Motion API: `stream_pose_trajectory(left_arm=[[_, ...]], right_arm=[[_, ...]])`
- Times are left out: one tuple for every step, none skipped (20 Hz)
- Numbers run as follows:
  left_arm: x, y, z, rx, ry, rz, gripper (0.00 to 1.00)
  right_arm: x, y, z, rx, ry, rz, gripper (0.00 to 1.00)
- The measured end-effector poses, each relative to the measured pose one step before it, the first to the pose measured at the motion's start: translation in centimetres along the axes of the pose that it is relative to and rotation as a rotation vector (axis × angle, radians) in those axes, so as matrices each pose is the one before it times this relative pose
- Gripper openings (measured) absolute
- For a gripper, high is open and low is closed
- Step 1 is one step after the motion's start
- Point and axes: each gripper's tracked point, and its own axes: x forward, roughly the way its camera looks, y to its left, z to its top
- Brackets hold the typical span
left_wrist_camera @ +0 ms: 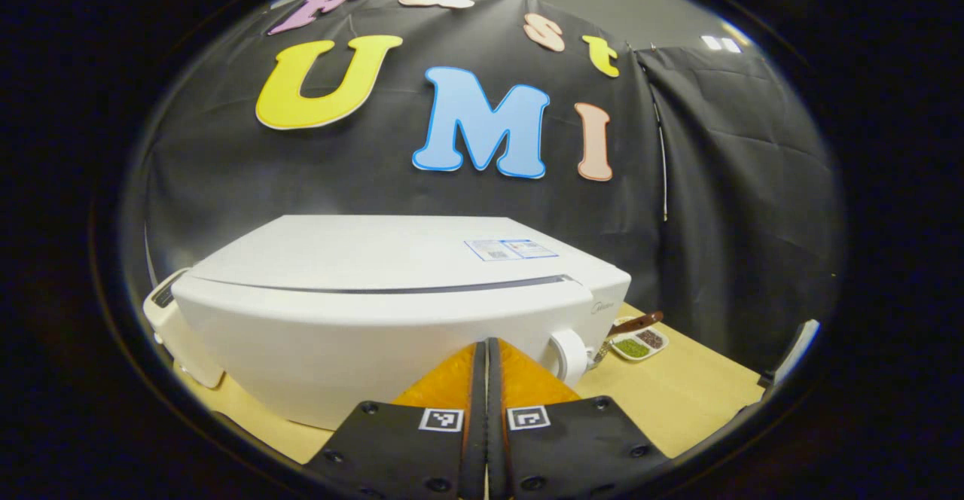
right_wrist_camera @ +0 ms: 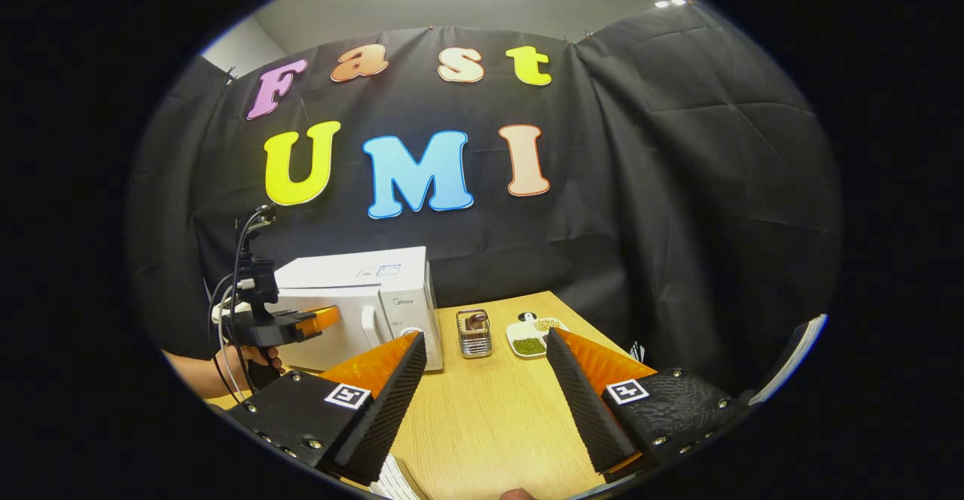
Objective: Open the microwave oven with the left hand, put the food in, and close the microwave oven.
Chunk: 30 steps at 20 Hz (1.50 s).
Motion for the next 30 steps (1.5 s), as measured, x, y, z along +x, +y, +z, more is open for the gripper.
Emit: stream_pose_trajectory(left_arm=[[0.104, -0.583, 0.617, 0.004, -0.01594, -0.01437, 0.1], [0.207, -0.203, 0.997, 0.01168, -0.02906, 0.0005, 0.08], [0.336, -0.244, 0.364, 0.02611, -0.00823, 0.00704, 0.11], [0.09, 0.848, 0.053, 0.04627, 0.0012, 0.04146, 0.07], [0.167, -0.655, 0.785, -0.02435, -0.02651, -0.0242, 0.06], [0.352, 0.107, -0.578, 0.00733, 0.01178, 0.01712, 0.07], [-0.184, -0.028, -0.32, 0.01524, 0.01515, 0.00949, 0.07], [-0.465, 0.111, 0.403, 0.00812, -0.00526, 0.01831, 0.07], [-0.588, -0.003, 0.781, 0.00195, -0.0161, 0.00933, 0.07], [-0.906, 0.2, 1.175, 0.00285, -0.01994, 0.0132, 0.07], [-1.041, 0.022, 1.021, 0.0034, -0.01439, 0.01904, 0.07], [-1.204, -0.123, 0.856, -0.00251, -0.01485, 0.01502, 0.07], [-1.335, -0.272, 0.89, -0.00605, -0.01505, 0.01042, 0.07], [-1.477, -0.255, 0.507, -0.00635, -0.00927, 0.01363, 0.07], [-1.41, -0.04, 0.504, -0.00393, -0.00453, 0.01937, 0.11], [-1.427, 0.05, 0.073, -0.00063, 0.00141, 0.02452, 0.11], [-1.537, 0.098, 0.413, 0.00059, -0.00475, 0.01957, 0.1], [-1.614, 0.009, 0.339, 0.00056, -0.00689, 0.01849, 0.11], [-1.597, 0.133, 0.412, 0.00061, -0.0057, 0.02008, 0.07], [-1.582, 0.023, 0.27, -0.00051, -0.00318, 0.01685, 0.07], [-1.561, 0.155, 0.405, -0.00107, -0.00421, 0.01707, 0.07], [-1.685, 0.123, 0.242, 0.00148, -0.00394, 0.01808, 0.11], [-1.698, 0.214, 0.479, 0.0007, -0.00552, 0.01704, 0.07], [-1.523, 0.075, 0.233, 0.00259, -0.00462, 0.01359, 0.07], [-1.521, 0.175, 0.288, 0.00498, -0.00311, 0.01511, 0.11], [-1.484, 0.244, 0.558, 0.00791, -0.00725, 0.01451, 0.07], [-1.506, 0.424, 0.48, 0.01161, -0.0067, 0.01788, 0.07], [-1.456, 0.342, 0.375, 0.00765, -0.00551, 0.0164, 0.11], [-1.431, 0.199, 0.318, 0.00355, -0.0047, 0.00483, 0.07], [-1.233, 0.2, 0.353, 0.00041, -0.00354, 0.00183, 0.03]], right_arm=[[-0.145, -0.027, 0.01, -0.0106, -0.00211, -0.00485, 0.98], [-0.181, 0.061, -0.072, -0.01357, 0.00185, -0.00372, 0.98], [-0.191, -0.028, -0.234, -0.01269, 0.00478, -0.00384, 0.98], [-0.238, 0.133, -0.213, -0.00851, 0.00641, 0.00447, 0.98], [-0.25, 0.316, -0.146, -0.00561, 0.00714, 0.01212, 0.98], [-0.332, 0.291, -0.056, -0.00709, 0.00158, 0.01652, 0.98], [-0.259, 0.125, 0.086, -0.00954, -0.0027, 0.01372, 0.98], [-0.201, 0.017, -0.085, -0.00722, 0.00087, 0.01657, 0.98], [-0.207, 0.052, -0.066, -0.00393, 0.00131, 0.01943, 0.98], [-0.24, -0.05, 0.041, -0.00091, -0.00298, 0.01719, 0.98], [-0.196, -0.164, 0.125, 0.00409, -0.00249, 0.0188, 0.98], [-0.22, -0.098, 0.05, 0.00915, -0.00091, 0.02123, 0.98], [-0.169, -0.036, 0.25, 0.00945, -0.00558, 0.02314, 0.98], [-0.176, -0.171, 0.325, 0.00339, -0.0092, 0.0196, 0.98], [-0.179, -0.33, 0.272, -0.00192, -0.00464, 0.01465, 0.98], [-0.266, -0.253, 0.03, -0.00207, -0.00317, 0.01417, 0.98], [-0.326, -0.088, 0.296, -0.00098, -0.01078, 0.01708, 0.98], [-0.351, -0.124, 0.341, -0.00007, -0.01184, 0.01714, 0.98], [-0.328, -0.035, 0.207, 0.00086, -0.00773, 0.0188, 0.98], [-0.347, -0.104, -0.002, 0.00043, -0.00589, 0.01678, 0.98], [-0.317, -0.161, 0.053, 0.00185, -0.00265, 0.01379, 0.98], [-0.277, -0.148, -0.103, 0.00266, 0.00058, 0.00871, 0.98], [-0.298, -0.246, -0.005, 0.00304, -0.00219, 0.004, 0.98], [-0.408, -0.115, 0.141, 0.00436, -0.00766, 0.00591, 0.98], [-0.388, -0.071, 0.296, 0.00502, -0.01013, 0.00724, 0.98], [-0.273, -0.133, -0.011, 0.00345, -0.00758, 0.00522, 0.98], [-0.25, 0.011, 0.046, -0.00344, -0.00616, 0.01189, 0.98], [-0.289, -0.106, 0.076, -0.01012, -0.00845, 0.0055, 0.98], [-0.184, -0.247, 0.215, -0.0115, -0.00792, 0.00045, 0.98], [-0.278, -0.045, 0.064, -0.00773, -0.00421, 0.00026, 0.98]])
